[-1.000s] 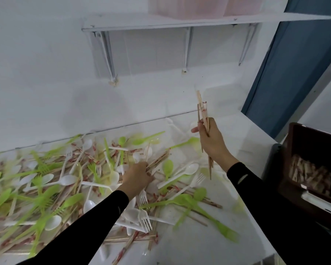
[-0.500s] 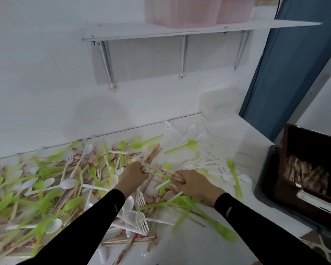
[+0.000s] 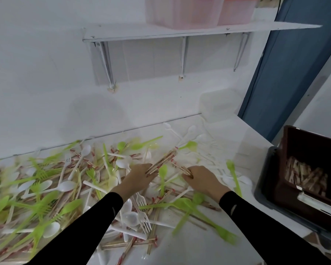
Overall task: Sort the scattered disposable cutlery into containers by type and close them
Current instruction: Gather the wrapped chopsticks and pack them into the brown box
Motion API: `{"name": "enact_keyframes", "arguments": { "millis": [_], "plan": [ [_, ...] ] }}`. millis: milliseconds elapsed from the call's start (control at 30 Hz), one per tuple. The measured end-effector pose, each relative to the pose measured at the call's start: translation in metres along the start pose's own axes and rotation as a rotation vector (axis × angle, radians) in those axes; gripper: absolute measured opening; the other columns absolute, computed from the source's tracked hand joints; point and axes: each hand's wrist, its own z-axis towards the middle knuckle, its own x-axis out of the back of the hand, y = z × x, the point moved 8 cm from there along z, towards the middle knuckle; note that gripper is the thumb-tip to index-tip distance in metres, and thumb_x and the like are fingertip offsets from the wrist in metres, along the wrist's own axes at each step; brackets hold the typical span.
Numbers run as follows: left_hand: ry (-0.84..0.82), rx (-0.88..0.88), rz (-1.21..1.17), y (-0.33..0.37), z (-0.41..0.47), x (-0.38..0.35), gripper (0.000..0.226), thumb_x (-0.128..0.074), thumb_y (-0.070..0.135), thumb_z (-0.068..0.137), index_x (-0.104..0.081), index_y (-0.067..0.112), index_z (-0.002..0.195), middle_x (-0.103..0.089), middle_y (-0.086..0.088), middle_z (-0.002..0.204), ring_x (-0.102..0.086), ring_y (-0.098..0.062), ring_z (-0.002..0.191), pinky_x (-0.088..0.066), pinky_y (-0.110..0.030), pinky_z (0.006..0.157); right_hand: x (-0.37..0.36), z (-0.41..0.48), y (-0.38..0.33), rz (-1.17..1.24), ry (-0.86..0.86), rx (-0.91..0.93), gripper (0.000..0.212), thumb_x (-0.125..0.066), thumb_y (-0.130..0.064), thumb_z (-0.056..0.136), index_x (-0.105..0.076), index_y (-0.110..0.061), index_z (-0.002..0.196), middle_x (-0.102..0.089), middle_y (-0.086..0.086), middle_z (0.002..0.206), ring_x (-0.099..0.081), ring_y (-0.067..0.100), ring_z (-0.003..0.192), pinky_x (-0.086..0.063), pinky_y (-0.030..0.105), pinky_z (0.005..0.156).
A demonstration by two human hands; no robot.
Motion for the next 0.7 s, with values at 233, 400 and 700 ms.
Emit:
{"name": "enact_keyframes", "arguments": {
  "millis": [233, 400, 700],
  "plan": [
    [-0.153, 0.127, 0.010, 0.009, 0.005, -0.036, 0.044, -0.078, 0.052, 0.074, -0.052, 0.017, 0.069, -0.053, 0.004, 0.063, -0.052, -0.012, 0.057, -0.035, -0.023, 0.053, -0.018, -0.033, 0.028, 0.065, -0.109, 0.052, 0.017, -0.055, -0.035, 0.094, -0.054, -0.019, 0.088, -0.059, -0.002, 0.082, -0.057, 0.018, 0.079, -0.040, 0.034, 0.066],
    [-0.050, 0.077, -0.007, 0.021, 0.017, -0.022, 0.025, -0.073, 0.030, 0.083, -0.058, 0.010, 0.076, -0.052, 0.001, 0.065, -0.054, -0.018, 0.066, -0.034, -0.019, 0.052, -0.003, -0.029, 0.052, -0.002, 0.051, -0.064, 0.019, -0.049, -0.037, 0.098, -0.053, -0.022, 0.087, -0.060, -0.003, 0.080, -0.056, 0.018, 0.076, -0.040, 0.033, 0.063],
    [0.184, 0.200, 0.039, -0.007, 0.025, 0.039, 0.020, -0.065, 0.023, 0.089, -0.057, 0.005, 0.089, -0.061, -0.010, 0.080, -0.061, -0.032, 0.078, -0.039, -0.031, 0.059, -0.003, -0.015, 0.023, 0.021, 0.116, -0.015, 0.030, -0.049, -0.040, 0.099, -0.058, -0.018, 0.080, -0.056, -0.003, 0.079, -0.055, 0.019, 0.076, -0.039, 0.031, 0.062]
  ]
}}
